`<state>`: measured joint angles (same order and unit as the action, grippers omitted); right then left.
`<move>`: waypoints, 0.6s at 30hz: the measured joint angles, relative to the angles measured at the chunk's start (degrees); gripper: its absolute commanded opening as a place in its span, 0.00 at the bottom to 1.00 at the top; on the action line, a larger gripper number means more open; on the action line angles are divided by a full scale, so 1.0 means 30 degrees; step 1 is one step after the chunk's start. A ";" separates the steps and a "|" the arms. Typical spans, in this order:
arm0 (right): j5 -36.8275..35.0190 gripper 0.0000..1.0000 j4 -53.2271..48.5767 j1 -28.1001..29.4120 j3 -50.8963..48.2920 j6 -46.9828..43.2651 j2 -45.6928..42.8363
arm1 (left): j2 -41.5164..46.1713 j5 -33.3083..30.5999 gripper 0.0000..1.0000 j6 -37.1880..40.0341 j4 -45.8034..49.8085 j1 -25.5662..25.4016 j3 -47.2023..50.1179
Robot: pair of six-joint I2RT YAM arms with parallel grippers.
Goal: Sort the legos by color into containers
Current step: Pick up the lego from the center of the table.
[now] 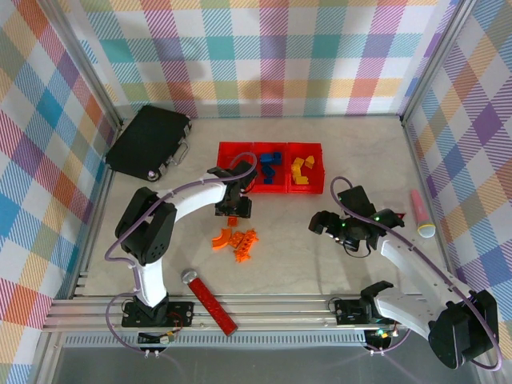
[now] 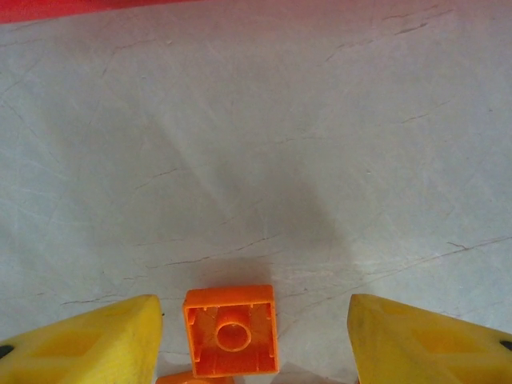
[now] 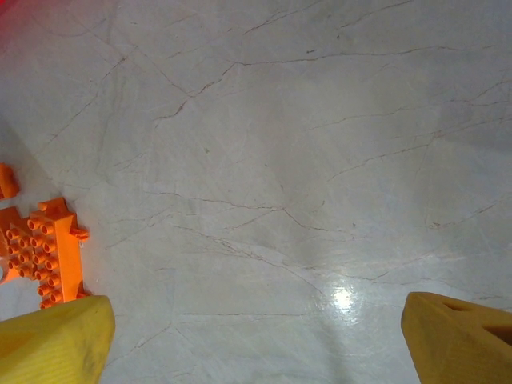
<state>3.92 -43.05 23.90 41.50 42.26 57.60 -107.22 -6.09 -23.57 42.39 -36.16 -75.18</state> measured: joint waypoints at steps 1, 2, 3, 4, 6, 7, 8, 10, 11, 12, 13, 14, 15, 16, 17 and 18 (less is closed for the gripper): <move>0.0000 0.93 0.0000 0.0000 0.0015 -0.0073 0.0007 | -0.0029 -0.0066 0.62 -0.0095 0.0073 0.0000 0.0000; 0.0000 0.93 0.0000 0.0000 0.0051 -0.0131 0.0044 | -0.0044 -0.0153 0.62 -0.0182 0.0138 0.0000 0.0000; 0.0000 0.93 0.0007 0.0000 0.0087 -0.0233 0.0117 | -0.0058 -0.0219 0.62 -0.0277 0.0248 0.0000 0.0000; 0.0007 0.93 0.0029 0.0000 0.0109 -0.0277 0.0189 | -0.0066 -0.0277 0.62 -0.0342 0.0321 0.0000 0.0000; 0.0000 0.93 0.0051 0.0000 0.0109 -0.0342 0.0364 | -0.0073 -0.0357 0.62 -0.0437 0.0335 0.0000 0.0000; 0.0007 0.93 0.0058 0.0000 0.0109 -0.0350 0.0423 | -0.0073 -0.0357 0.62 -0.0444 0.0335 0.0000 0.0000; 0.0007 0.93 0.0058 0.0000 0.0109 -0.0379 0.0474 | -0.0073 -0.0357 0.62 -0.0452 0.0335 0.0000 0.0000; 0.0007 0.93 0.0051 0.0000 0.0109 -0.0393 0.0525 | -0.0153 -0.0350 0.61 -0.0510 0.0328 0.0000 0.0000; 0.0007 0.93 0.0058 0.0000 0.0109 -0.0393 0.0525 | -0.0211 -0.0350 0.60 -0.0525 0.0335 0.0000 0.0000; 0.0007 0.93 0.0058 0.0000 0.0109 -0.0393 0.0525 | -0.0291 -0.0350 0.59 -0.0576 0.0328 0.0000 0.0007; 0.0007 0.93 0.0058 0.0000 0.0109 -0.0401 0.0525 | -0.0364 -0.0342 0.58 -0.0641 0.0328 0.0000 0.0007; 0.0000 0.93 0.0058 0.0000 0.0109 -0.0401 0.0525 | -0.0415 -0.0350 0.57 -0.0678 0.0328 0.0000 0.0007; 0.0007 0.93 0.0058 0.0000 0.0109 -0.0401 0.0532 | -0.0466 -0.0350 0.57 -0.0729 0.0328 0.0000 0.0015; 0.0007 0.93 0.0058 0.0000 0.0124 -0.0401 0.0539 | -0.0495 -0.0350 0.56 -0.0750 0.0321 0.0000 0.0015; 0.0000 0.93 0.0051 0.0000 0.0138 -0.0401 0.0554 | -0.0517 -0.0350 0.55 -0.0787 0.0321 0.0000 0.0015; 0.0000 0.93 0.0051 0.0000 0.0175 -0.0408 0.0597 | -0.0532 -0.0350 0.54 -0.0816 0.0321 0.0000 0.0022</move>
<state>3.92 -42.89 23.90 42.02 41.04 59.40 -108.81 -7.14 -26.02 43.35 -36.16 -75.11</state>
